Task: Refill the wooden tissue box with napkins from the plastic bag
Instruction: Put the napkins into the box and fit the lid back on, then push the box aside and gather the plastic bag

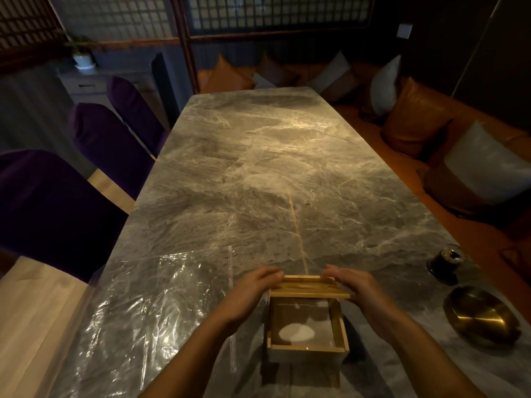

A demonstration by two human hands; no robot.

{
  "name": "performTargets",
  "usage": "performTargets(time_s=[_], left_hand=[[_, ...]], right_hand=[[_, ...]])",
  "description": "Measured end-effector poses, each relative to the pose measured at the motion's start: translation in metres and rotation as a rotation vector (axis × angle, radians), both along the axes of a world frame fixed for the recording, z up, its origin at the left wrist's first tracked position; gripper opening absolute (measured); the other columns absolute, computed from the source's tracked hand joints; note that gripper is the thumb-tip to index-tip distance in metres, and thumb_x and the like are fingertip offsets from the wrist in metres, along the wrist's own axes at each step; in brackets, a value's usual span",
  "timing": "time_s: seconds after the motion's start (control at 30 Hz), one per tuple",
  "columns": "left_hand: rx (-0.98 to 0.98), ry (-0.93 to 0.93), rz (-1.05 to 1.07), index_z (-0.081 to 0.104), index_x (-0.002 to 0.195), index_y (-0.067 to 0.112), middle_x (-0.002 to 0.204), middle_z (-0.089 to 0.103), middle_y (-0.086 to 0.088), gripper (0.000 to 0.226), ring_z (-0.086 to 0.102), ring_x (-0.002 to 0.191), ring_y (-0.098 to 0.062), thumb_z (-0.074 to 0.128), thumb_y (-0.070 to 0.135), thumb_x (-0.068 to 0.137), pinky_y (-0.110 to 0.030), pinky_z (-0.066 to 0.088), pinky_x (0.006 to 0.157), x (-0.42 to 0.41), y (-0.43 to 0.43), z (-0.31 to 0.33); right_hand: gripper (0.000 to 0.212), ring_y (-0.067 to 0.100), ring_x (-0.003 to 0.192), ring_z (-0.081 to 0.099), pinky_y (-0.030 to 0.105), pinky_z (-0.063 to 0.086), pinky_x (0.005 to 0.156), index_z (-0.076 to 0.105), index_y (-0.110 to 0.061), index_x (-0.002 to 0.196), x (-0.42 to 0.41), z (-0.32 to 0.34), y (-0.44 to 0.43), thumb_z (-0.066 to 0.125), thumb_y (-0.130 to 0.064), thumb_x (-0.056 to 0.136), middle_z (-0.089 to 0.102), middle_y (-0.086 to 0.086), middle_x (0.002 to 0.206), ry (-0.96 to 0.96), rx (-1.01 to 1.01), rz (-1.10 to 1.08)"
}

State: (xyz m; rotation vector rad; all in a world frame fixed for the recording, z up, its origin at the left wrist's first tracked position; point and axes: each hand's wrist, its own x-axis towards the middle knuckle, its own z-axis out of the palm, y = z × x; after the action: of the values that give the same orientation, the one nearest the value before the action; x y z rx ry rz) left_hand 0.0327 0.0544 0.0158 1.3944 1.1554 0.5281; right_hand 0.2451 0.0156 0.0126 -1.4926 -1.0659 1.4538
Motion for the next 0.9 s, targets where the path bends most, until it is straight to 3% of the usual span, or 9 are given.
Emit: performTargets(time_s=[0.07,0.17,0.27,0.33,0.43,0.53,0.67,0.9], left_hand=[[0.02,0.079,-0.134,0.044,0.135,0.024,0.133,0.043,0.009,0.047,0.039,0.124,-0.01,0.047,0.041,0.091,-0.017,0.034,0.092,-0.005,-0.004,-0.002],[0.04,0.122,-0.208,0.036,0.14,0.032,0.153,0.023,0.011,0.066,0.012,0.14,-0.008,0.048,0.052,0.078,-0.036,0.018,0.114,-0.01,-0.009,-0.005],[0.277,0.349,-0.311,0.026,0.143,0.032,0.157,0.009,0.012,0.071,-0.003,0.141,-0.003,0.044,0.056,0.079,-0.033,0.006,0.115,-0.008,-0.016,-0.014],[0.456,0.524,-0.405,0.018,0.146,0.033,0.154,-0.003,0.016,0.073,-0.014,0.138,-0.001,0.043,0.059,0.082,-0.031,0.0,0.114,-0.009,-0.018,-0.022],[0.553,0.636,-0.445,0.007,0.145,0.039,0.145,-0.018,0.021,0.077,-0.023,0.133,0.0,0.033,0.073,0.08,-0.03,-0.007,0.109,-0.011,-0.021,-0.029],[0.616,0.663,-0.434,0.003,0.144,0.043,0.145,-0.02,0.022,0.087,-0.025,0.134,-0.001,0.01,0.082,0.067,-0.03,-0.01,0.108,-0.012,-0.022,-0.033],[0.672,0.663,-0.387,0.004,0.143,0.045,0.147,-0.016,0.023,0.08,-0.024,0.136,-0.001,0.008,0.079,0.07,-0.028,-0.012,0.11,-0.011,-0.025,-0.038],[0.681,0.681,-0.394,0.011,0.145,0.04,0.154,-0.006,0.016,0.077,-0.016,0.138,-0.004,0.012,0.073,0.075,-0.033,-0.003,0.115,-0.009,-0.025,-0.036]], right_hand=[[0.038,0.013,0.126,0.039,0.036,0.032,0.102,0.06,-0.027,0.114,-0.001,0.001,-0.006,0.051,-0.047,0.082,0.046,-0.01,0.133,-0.158,-0.019,0.133],[0.069,0.016,0.137,0.026,0.036,0.025,0.108,0.038,-0.031,0.137,-0.001,-0.008,-0.012,0.055,-0.06,0.077,0.024,-0.012,0.151,-0.246,-0.023,0.163],[0.075,0.013,0.14,0.02,0.035,0.021,0.112,0.024,-0.035,0.142,-0.002,-0.014,-0.019,0.053,-0.059,0.077,0.02,-0.018,0.147,-0.362,0.028,0.188],[0.072,0.006,0.141,0.01,0.037,0.014,0.117,0.02,-0.036,0.143,-0.003,-0.022,-0.023,0.049,-0.056,0.081,0.008,-0.027,0.147,-0.505,0.096,0.23],[0.065,0.001,0.138,0.004,0.045,0.006,0.118,0.01,-0.036,0.144,-0.007,-0.03,-0.027,0.038,-0.055,0.089,-0.008,-0.028,0.145,-0.699,0.153,0.256],[0.069,-0.004,0.133,0.0,0.042,0.003,0.115,0.0,-0.04,0.141,-0.011,-0.032,-0.029,0.017,-0.071,0.082,-0.013,-0.026,0.143,-0.838,0.172,0.278],[0.083,-0.007,0.131,-0.002,0.038,0.004,0.114,-0.009,-0.047,0.132,-0.011,-0.04,-0.031,-0.012,-0.085,0.058,-0.014,-0.027,0.143,-0.941,0.205,0.255],[0.068,0.005,0.142,0.012,0.037,0.011,0.114,0.01,-0.034,0.144,-0.014,-0.023,-0.027,0.012,-0.066,0.085,-0.001,-0.023,0.148,-1.091,0.174,0.266]])
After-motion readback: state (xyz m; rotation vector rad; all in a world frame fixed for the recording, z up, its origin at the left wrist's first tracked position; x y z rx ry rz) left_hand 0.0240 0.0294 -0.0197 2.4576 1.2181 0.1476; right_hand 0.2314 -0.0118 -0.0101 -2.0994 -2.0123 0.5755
